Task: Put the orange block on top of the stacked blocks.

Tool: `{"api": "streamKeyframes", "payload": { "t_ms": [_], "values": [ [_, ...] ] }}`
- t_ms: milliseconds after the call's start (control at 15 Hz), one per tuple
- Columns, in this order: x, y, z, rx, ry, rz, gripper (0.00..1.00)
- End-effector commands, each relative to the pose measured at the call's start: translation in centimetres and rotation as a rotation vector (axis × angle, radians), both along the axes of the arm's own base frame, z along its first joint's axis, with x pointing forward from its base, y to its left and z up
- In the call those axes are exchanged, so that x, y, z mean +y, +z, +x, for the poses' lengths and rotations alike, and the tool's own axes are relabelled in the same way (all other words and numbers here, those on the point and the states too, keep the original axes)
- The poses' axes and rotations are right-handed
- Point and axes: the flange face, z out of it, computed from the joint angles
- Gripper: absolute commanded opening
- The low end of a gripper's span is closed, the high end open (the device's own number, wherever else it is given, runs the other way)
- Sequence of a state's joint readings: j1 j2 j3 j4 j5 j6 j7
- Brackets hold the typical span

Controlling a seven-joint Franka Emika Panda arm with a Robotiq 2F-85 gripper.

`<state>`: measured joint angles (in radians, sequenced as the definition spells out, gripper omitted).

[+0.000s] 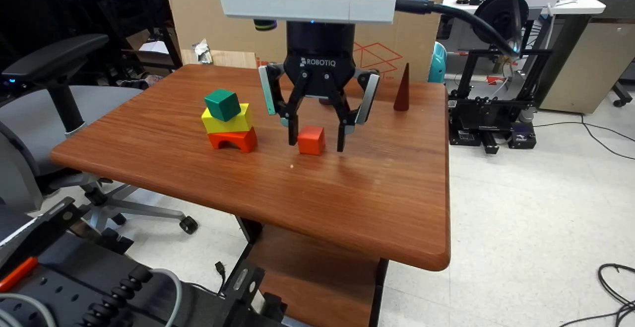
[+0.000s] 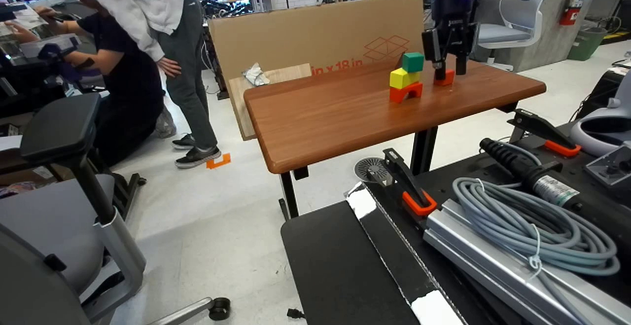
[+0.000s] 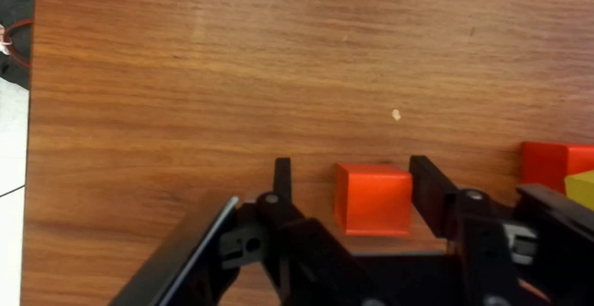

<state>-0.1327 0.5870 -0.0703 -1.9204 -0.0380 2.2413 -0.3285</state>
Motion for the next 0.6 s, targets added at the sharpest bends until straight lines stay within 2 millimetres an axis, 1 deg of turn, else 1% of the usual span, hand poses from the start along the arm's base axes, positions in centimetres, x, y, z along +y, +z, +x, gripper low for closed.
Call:
{"api": "streamKeyframes", "payload": {
  "t_ms": [0,200,267,467,533],
  "values": [
    [-0.5,0.5,0.5,-0.013,0.002,-0.005,0.35],
    [-0.3,1.1,0.2,-0.020,0.008,-0.007,0.13],
    [-0.2,1.4,0.0,-0.019,0.010,-0.005,0.08],
    [0.4,3.3,-0.7,-0.040,0.027,-0.011,0.08],
    [0.9,4.3,-0.8,-0.053,0.036,-0.016,0.08]
  ]
}}
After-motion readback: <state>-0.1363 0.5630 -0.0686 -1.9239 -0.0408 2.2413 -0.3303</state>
